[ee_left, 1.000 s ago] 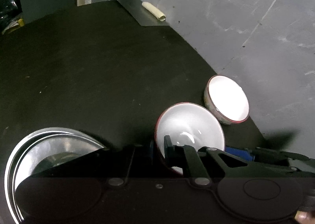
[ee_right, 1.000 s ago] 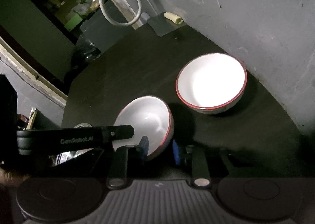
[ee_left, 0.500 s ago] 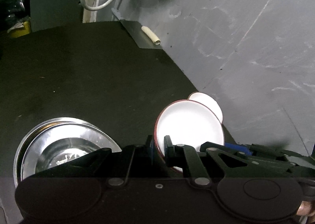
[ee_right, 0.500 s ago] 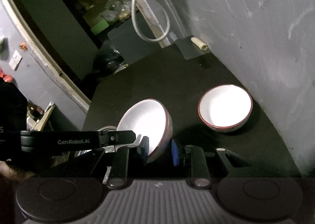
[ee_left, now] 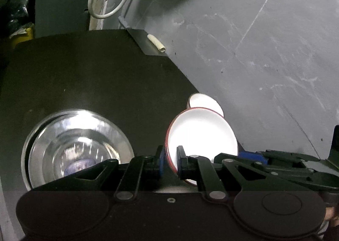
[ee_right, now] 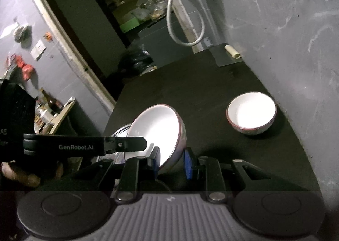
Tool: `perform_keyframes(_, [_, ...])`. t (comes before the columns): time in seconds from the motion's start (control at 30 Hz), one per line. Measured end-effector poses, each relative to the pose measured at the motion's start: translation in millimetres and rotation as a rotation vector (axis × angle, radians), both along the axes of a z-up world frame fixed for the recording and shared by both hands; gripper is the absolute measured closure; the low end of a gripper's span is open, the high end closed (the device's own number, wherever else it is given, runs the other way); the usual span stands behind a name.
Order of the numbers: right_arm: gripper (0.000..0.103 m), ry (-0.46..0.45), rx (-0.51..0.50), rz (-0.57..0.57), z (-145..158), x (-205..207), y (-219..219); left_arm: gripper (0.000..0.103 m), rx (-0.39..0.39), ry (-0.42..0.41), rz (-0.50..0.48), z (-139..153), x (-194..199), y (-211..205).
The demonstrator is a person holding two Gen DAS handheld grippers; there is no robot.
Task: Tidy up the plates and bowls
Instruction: 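Lift the white bowl with the left tool and carry it over the saucepan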
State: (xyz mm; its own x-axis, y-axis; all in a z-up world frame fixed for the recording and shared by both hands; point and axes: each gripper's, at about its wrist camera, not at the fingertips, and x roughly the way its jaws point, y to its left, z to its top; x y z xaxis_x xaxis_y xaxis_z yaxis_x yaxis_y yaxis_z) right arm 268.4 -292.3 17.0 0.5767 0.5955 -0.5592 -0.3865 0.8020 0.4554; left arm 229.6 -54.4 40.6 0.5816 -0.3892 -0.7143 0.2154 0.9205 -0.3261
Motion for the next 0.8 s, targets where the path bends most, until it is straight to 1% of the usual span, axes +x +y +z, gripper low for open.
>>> perform_keyframes(0.13, [0.076, 0.002, -0.014, 0.039, -0.6, -9.1, 1.3, 0.092, 0.001, 0.015, 0.000, -4.6, -17.4, 1.0])
perform_keyframes(0.27, [0.076, 0.002, -0.029, 0.073, -1.1, -16.0, 2.8, 0.091, 0.005, 0.032, 0.006, -9.3, -26.4, 1.5])
perform_keyframes(0.5, [0.076, 0.006, -0.064, 0.152, -3.4, -32.5, 6.7, 0.091, 0.031, 0.045, -0.002, -6.1, -41.6, 2.9])
perform_keyframes(0.6, [0.076, 0.010, -0.079, 0.192, -6.0, -39.4, 9.5, 0.089, 0.040, 0.067, 0.003, -7.4, -48.5, 3.8])
perform_keyframes(0.8, [0.076, 0.019, -0.114, 0.256, -9.6, -49.3, 13.7, 0.089, 0.047, 0.109, 0.011, -13.4, -61.4, 6.0])
